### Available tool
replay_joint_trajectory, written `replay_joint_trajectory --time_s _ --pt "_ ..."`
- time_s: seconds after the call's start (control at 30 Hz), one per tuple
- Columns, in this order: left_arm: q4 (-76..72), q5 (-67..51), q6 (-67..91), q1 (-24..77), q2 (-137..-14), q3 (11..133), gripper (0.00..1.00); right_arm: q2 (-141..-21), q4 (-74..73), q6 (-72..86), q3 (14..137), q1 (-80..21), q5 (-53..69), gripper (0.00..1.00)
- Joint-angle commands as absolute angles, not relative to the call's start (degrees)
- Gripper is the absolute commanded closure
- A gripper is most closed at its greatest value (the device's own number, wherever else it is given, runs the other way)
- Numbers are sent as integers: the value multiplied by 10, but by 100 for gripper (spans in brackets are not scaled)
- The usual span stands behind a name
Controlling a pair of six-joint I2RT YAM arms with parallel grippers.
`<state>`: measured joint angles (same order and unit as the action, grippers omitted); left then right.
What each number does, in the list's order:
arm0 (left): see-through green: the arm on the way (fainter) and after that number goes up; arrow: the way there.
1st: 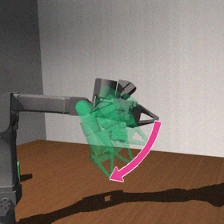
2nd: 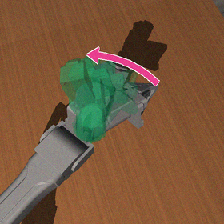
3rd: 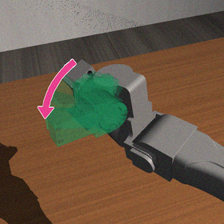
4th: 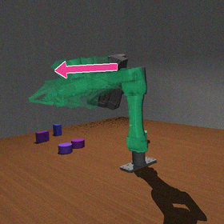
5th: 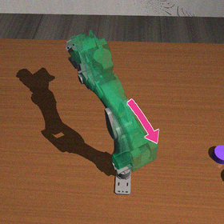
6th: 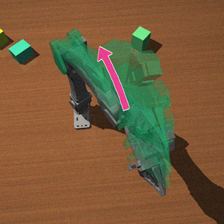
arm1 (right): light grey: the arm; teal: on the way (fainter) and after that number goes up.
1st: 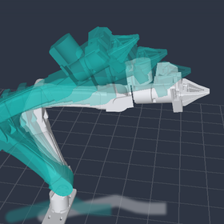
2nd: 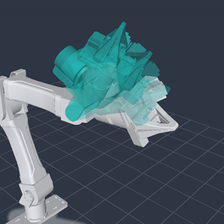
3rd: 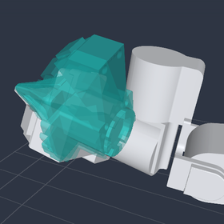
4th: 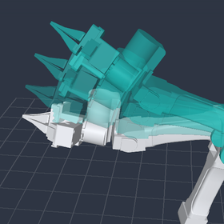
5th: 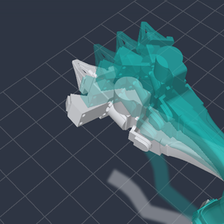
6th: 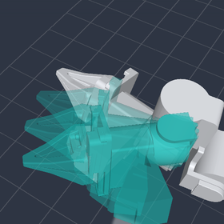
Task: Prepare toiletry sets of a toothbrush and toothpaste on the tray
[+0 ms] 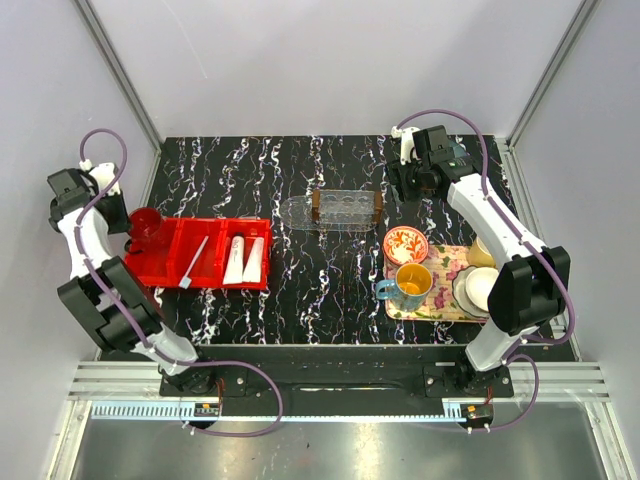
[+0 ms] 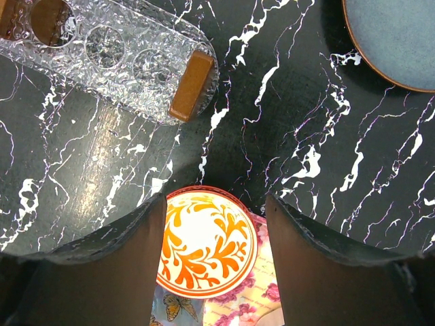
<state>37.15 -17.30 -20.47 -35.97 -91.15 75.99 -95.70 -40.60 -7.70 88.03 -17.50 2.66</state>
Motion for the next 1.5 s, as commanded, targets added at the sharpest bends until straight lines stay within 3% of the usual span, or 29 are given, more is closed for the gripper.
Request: replay_joint_trajectory --time_s 0.0,0.4,0.97,1.37,1.4,1.47 --pt "373 -214 -178 -352 -847 812 100 -956 -410 -84 894 -174 34 35" --pt "405 -186 -106 -232 -802 871 100 -955 -417 -89 904 -174 34 35" --pt "390 -139 -16 -41 -961 1055 100 -927 -412 -95 882 -174 19 33" --pt "363 -120 -18 65 -1093 1162 100 -875 -403 -91 833 -159 -33 21" --pt "360 -119 -18 75 -1102 1173 100 -867 -403 -91 830 -157 -35 11" --pt "360 -116 -21 83 -1128 1186 100 -859 -403 -91 819 -153 -39 6"
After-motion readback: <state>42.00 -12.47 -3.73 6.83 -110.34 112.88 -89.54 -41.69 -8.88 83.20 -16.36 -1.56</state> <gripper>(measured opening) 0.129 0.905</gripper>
